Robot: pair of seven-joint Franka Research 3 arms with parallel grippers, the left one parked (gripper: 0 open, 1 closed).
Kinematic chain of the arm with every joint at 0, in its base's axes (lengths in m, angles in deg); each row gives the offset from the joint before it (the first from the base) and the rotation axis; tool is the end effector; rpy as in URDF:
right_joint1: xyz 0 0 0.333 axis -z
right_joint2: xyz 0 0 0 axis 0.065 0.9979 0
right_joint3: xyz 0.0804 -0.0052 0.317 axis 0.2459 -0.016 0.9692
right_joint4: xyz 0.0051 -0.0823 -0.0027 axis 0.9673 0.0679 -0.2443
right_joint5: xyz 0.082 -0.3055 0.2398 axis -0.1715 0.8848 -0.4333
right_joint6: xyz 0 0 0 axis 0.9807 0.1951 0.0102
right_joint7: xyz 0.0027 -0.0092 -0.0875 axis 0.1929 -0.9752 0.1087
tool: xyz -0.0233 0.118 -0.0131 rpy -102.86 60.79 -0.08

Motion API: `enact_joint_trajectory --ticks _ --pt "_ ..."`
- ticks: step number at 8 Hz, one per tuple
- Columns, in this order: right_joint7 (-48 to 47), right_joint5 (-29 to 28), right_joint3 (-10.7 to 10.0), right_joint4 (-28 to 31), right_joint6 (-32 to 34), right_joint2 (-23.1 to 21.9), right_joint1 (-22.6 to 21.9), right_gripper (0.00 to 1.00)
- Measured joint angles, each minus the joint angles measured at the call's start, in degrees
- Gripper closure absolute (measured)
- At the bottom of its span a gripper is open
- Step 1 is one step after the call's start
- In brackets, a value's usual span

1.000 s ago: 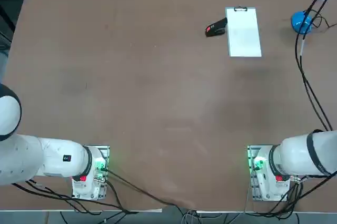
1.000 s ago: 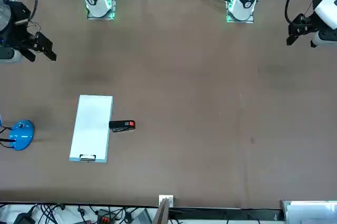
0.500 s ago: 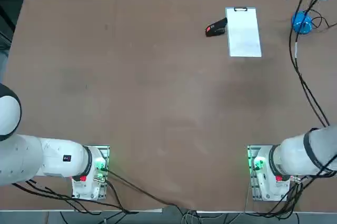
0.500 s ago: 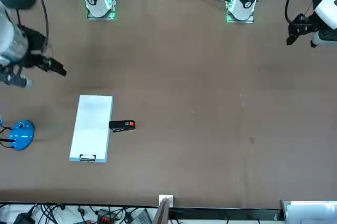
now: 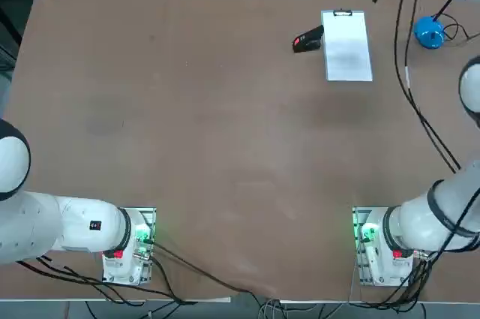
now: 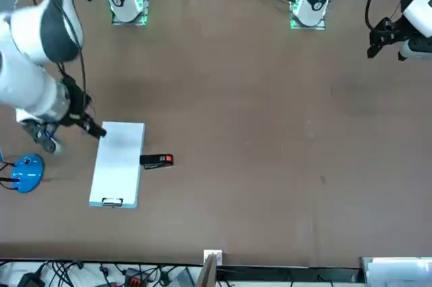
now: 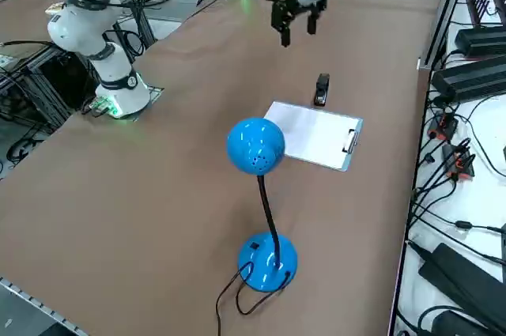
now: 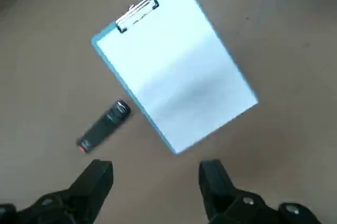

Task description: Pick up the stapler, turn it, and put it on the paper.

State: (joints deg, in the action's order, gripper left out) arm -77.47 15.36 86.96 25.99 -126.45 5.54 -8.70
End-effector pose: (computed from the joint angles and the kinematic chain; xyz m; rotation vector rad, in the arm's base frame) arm 0.6625 0.1054 0.4548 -2.9133 1.0772 0.0399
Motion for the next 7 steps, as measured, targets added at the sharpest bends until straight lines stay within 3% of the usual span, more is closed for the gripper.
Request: enact_joint_trajectory --ticks 2,7 --pt "-16.8 0.0 0.0 -0.5 -5.6 3.9 -3.5 0.00" --pt "-50.4 0.0 0.0 -6.7 -6.8 14.9 -7.2 0.00"
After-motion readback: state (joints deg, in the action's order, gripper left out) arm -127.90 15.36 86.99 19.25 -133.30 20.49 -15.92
